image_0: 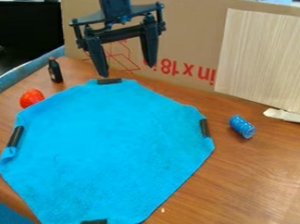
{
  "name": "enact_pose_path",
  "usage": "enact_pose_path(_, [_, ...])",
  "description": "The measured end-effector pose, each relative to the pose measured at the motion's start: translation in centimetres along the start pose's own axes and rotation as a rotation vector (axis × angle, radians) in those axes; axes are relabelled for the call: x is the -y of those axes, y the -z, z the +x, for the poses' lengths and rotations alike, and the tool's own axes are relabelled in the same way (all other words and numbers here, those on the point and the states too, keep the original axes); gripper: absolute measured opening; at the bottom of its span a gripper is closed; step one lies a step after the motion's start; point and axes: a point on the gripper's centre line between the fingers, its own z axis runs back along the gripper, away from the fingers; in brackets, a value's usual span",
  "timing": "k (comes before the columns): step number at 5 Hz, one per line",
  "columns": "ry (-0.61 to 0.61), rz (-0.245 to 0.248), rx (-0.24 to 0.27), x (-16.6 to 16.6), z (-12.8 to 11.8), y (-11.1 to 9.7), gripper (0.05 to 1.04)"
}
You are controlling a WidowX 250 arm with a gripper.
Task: Move the red object to the top left side of the cloth
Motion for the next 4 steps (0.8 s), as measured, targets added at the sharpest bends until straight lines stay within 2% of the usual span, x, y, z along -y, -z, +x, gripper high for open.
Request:
enact_pose_path(1, [0.002,0.016,-0.024,0.0,0.0,0.9,1.0])
enact_pose_path(2, [-0.011,0.019,-0.028,-1.9,1.1,1.6,1.0])
enact_pose_path(4, [-0.054,0.044,0.003,-8.5,4.1,3.4,1.0])
